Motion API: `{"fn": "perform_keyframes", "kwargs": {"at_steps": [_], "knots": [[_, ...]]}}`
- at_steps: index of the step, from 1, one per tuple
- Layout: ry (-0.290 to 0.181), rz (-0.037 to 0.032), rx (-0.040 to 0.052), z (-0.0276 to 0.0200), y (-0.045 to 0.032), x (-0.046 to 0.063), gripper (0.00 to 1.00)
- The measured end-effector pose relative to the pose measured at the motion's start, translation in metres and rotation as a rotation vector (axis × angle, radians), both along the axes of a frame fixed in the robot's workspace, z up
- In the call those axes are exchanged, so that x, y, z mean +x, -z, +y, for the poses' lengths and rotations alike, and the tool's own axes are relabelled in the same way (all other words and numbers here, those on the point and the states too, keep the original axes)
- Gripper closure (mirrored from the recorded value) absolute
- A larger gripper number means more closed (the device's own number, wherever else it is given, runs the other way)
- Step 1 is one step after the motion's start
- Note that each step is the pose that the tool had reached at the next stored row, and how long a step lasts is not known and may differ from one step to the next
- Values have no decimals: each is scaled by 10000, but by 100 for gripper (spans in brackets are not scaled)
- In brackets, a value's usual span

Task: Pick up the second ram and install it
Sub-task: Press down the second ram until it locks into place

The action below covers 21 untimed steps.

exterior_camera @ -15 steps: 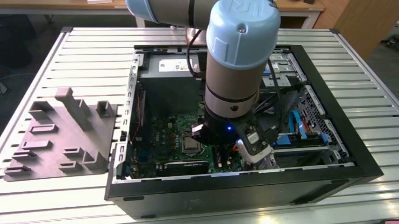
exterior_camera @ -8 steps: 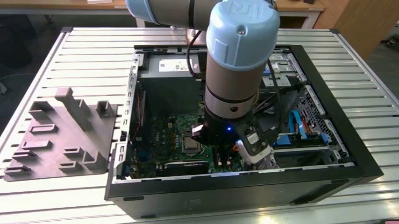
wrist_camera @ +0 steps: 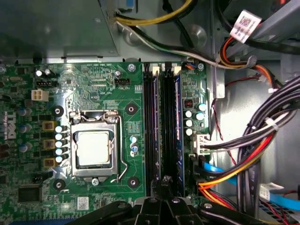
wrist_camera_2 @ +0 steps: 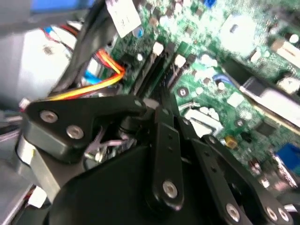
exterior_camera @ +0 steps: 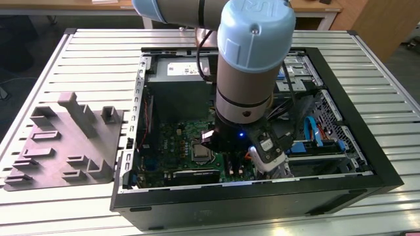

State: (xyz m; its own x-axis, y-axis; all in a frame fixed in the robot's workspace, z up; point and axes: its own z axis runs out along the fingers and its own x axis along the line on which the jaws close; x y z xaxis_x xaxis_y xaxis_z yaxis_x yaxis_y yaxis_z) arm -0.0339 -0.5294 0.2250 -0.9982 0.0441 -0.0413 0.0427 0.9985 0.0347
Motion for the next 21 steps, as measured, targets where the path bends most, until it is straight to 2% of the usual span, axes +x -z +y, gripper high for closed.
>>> {"fn": "perform_keyframes", "kwargs": {"at_steps": [4, 7, 12, 15, 21], "knots": [[0, 2, -8, -1, -144, 0, 90], [0, 2, -9, -1, -221, 0, 90], [-1, 1, 30, 9, -221, 0, 90], [-1, 2, 32, 53, -219, -2, 90], [0, 2, 30, 196, -220, -4, 90]]}}
